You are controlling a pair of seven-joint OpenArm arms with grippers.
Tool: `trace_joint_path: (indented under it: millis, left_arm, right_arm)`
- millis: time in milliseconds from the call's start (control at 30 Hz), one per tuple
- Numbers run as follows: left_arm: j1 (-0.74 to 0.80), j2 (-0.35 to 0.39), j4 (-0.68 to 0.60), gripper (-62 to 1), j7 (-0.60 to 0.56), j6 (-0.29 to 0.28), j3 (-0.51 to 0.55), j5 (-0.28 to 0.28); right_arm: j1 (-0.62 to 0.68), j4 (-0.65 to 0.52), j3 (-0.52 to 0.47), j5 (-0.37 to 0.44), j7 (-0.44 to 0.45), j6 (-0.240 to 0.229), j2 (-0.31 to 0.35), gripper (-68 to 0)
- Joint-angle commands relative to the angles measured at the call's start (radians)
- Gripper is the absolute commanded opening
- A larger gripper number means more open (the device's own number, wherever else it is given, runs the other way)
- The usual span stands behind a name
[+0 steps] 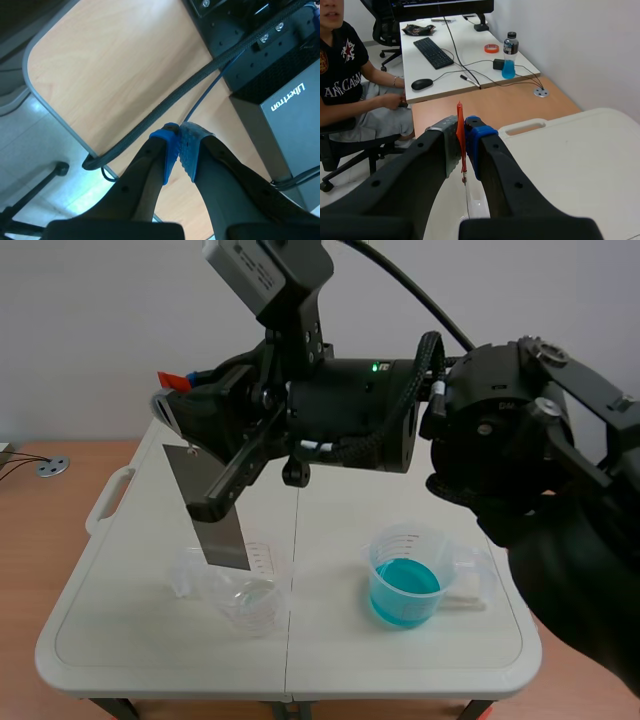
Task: Hold the metal plate by the orange handle, dip it into the blue solution, take it out and point at it, then put the plate back in the beaker on the left.
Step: 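Put the plate into the left beaker, then return to the home posture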
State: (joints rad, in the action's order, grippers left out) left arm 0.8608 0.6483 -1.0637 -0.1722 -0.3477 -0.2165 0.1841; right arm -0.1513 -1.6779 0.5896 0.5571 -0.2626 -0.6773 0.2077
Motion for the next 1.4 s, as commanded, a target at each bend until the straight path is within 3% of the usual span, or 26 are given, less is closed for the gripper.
trace_joint_path:
  millis: [0, 867, 1367]
  left_arm:
    - [0.003, -0.003, -0.01, -59.0, -0.01, -0.005, 0.001, 0.006]
    - [0.003, -0.003, -0.01, -59.0, -0.01, -0.005, 0.001, 0.006]
    - [0.003, -0.003, -0.01, -59.0, -0.01, -0.005, 0.001, 0.006]
  right_arm:
    - [-0.018, -0.005, 0.002, 0.018, 0.023, -0.001, -0.003, -66.2]
    - [-0.015, 0.06, 0.06, 0.03, 0.045, 0.0, -0.003, -66.2]
    - [-0.015, 0.202, 0.06, 0.053, 0.109, 0.0, -0.003, -66.2]
